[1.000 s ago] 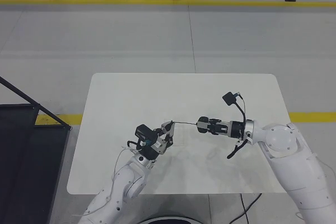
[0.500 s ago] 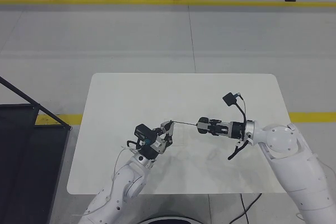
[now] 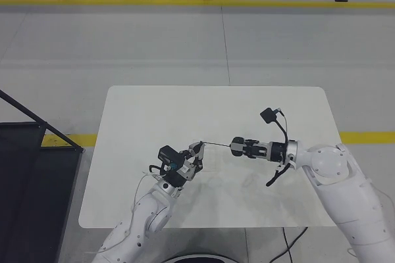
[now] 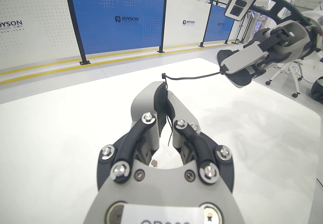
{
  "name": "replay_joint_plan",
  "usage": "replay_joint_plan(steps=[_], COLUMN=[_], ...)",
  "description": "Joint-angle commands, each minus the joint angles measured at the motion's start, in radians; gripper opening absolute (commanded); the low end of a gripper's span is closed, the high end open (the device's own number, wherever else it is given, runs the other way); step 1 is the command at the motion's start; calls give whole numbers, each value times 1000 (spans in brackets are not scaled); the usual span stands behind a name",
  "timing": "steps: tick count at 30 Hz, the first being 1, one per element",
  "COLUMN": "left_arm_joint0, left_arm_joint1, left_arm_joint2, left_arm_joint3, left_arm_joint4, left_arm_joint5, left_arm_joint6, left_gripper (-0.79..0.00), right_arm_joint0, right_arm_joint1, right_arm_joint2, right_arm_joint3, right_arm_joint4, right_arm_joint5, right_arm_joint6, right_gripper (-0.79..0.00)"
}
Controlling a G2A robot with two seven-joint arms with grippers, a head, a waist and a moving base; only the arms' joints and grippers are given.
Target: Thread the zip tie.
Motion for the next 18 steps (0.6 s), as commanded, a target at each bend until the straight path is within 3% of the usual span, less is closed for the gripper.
replay_joint_plan(steps=[1,18], left_arm_joint0=[0,0], left_arm_joint1=[0,0], left_arm_joint2=[0,0], left_arm_joint3=[0,0], left_arm_joint4=[0,0], left_arm_joint5=[0,0], left_arm_joint6=[0,0], left_gripper=[-785,-785], right_arm_joint0=[1,2], right_arm_joint1=[0,-3], right_arm_joint2=[-1,-3], right_arm_joint3=[1,7], right_arm_joint4=[0,17], right_arm_joint5=[-1,1], right_arm_joint6=[0,-16], right_gripper=[-785,-785])
